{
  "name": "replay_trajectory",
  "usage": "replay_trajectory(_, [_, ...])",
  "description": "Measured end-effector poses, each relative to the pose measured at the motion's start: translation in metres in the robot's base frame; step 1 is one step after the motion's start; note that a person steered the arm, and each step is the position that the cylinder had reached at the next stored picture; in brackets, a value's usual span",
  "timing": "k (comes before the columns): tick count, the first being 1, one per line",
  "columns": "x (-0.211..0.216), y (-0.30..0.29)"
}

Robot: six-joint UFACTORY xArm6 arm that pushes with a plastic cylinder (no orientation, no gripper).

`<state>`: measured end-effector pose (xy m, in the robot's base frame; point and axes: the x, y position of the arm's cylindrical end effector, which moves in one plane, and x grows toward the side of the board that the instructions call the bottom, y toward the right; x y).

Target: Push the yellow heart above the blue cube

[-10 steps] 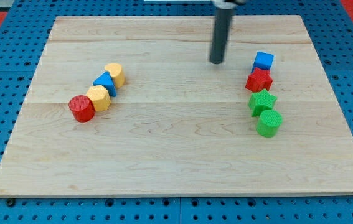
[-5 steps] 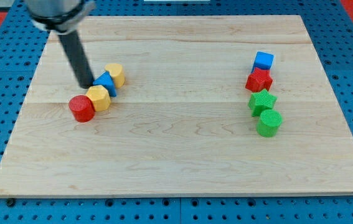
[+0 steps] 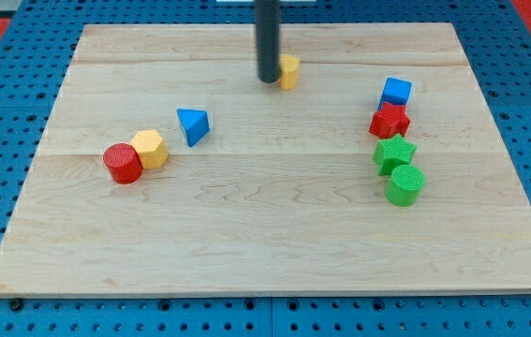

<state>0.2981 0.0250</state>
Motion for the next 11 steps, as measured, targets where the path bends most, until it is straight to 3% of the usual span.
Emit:
replay_trajectory(1, [-0.002, 0.031])
replay_trajectory(3, [-0.026, 0.004])
replay_trajectory(6, [-0.011, 0.084])
replay_trajectory(9, [0.005, 0.063])
replay_trajectory(11, [0.005, 0.135])
